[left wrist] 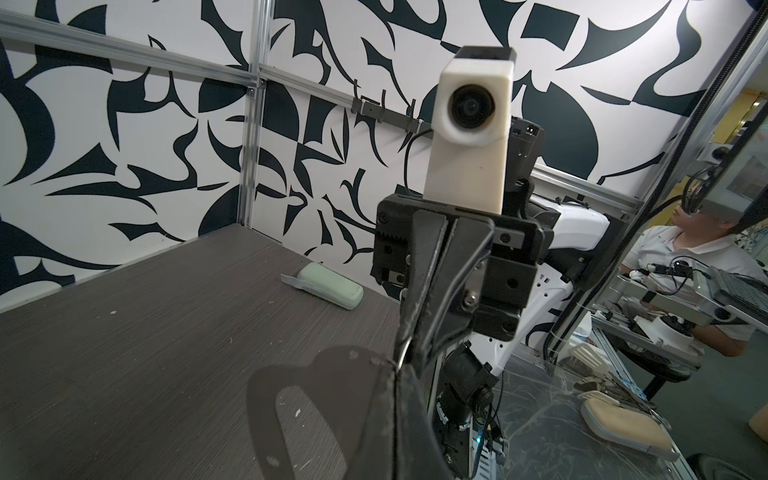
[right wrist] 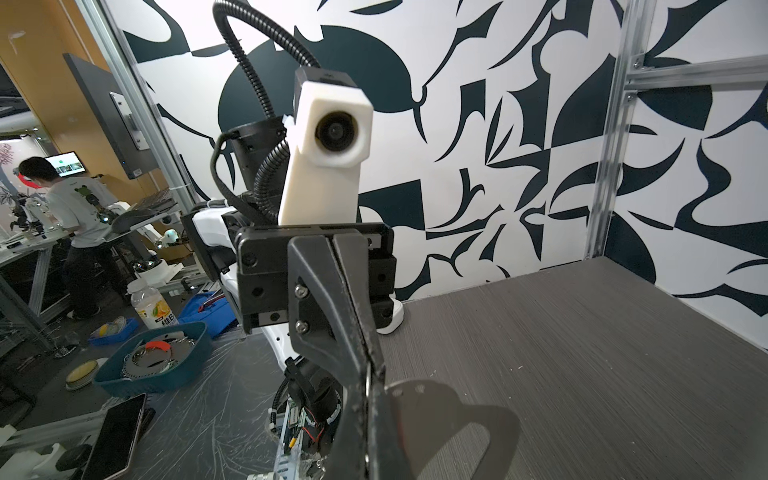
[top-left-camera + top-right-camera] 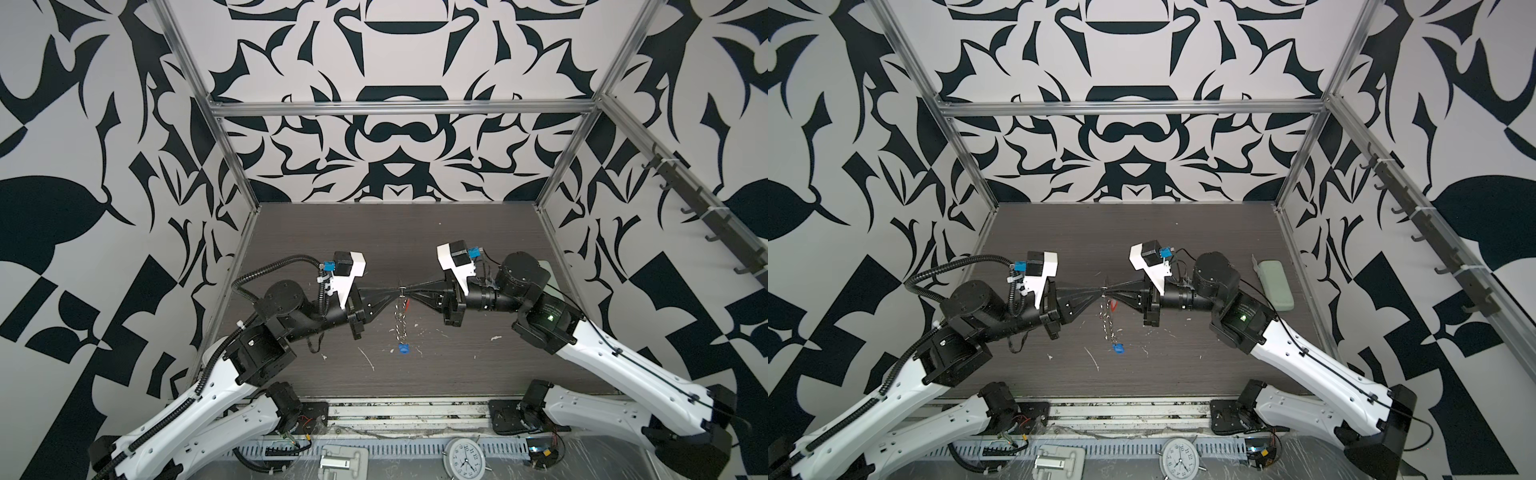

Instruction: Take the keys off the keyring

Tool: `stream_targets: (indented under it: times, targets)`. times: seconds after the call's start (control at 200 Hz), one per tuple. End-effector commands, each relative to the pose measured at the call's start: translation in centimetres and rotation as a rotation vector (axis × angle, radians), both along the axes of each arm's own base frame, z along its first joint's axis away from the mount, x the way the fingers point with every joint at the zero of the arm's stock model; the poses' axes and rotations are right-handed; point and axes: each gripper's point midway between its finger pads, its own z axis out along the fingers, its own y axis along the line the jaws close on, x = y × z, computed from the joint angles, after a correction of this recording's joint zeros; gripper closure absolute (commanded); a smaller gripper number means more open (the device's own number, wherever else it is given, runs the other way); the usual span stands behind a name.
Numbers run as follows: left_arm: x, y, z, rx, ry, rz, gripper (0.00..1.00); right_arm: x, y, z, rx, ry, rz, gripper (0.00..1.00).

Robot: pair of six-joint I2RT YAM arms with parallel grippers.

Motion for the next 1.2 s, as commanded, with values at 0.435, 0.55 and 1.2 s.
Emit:
stream_targets:
  times: [0.435,0.55,1.2]
  targets:
    - [-2.1,-0.7,-2.2,0.250,0.125,-0.142,0.65,-2.1,-1.6,0.1,-0.171,0.013,0.153,1.00]
    - [-2.3,-0.8,-2.6,0.294,0.151,-0.162,0.76,-2.1,-1.6,0.2,-0.188,0.039,0.185,1.00]
    - [-2.8,-1.4,-1.8,0.316,0.142,-0.218,0.89,-1.6,-1.3,0.1,-0.214,0.078,0.204,1.00]
